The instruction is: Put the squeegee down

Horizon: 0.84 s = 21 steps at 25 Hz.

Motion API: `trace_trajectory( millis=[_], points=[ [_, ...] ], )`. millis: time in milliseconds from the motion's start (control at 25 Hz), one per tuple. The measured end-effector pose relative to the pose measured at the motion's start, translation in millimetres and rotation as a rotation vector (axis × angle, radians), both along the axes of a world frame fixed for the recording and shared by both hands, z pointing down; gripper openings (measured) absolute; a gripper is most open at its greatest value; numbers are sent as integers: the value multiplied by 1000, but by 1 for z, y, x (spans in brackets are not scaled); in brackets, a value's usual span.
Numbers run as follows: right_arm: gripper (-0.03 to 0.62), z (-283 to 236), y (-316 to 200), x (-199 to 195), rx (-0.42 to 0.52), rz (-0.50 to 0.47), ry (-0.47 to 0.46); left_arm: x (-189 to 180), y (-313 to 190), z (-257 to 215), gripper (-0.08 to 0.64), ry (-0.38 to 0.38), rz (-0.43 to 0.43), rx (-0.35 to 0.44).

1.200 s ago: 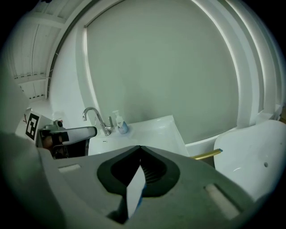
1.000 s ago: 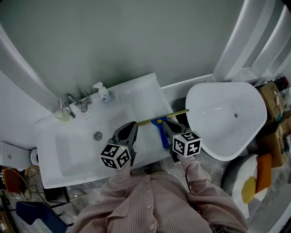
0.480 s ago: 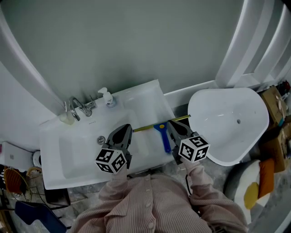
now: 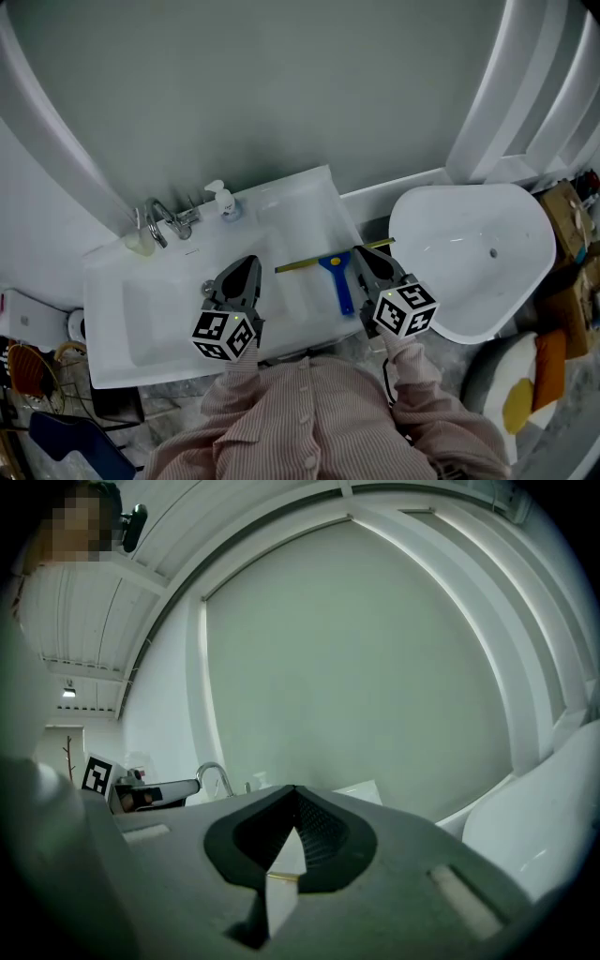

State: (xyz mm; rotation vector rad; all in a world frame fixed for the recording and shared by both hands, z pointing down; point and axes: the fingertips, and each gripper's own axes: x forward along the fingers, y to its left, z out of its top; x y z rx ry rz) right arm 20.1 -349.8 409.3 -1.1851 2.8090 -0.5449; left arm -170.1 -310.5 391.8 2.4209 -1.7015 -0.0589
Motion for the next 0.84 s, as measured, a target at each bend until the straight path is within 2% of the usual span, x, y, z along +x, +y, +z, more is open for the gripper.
trace_trajectory(
  millis=[360,600,840],
  points=[
    [6,6,-5,9,-20,57,-16,-10,1,9,-2,-21,-47,-21],
    [5,8,-3,6,12,51,52,-10,1,8,-2,-20,-48,-19],
    [5,11,-4,3,12,43,63,-9,-1,9,-2,-22,-41,-23]
  ],
)
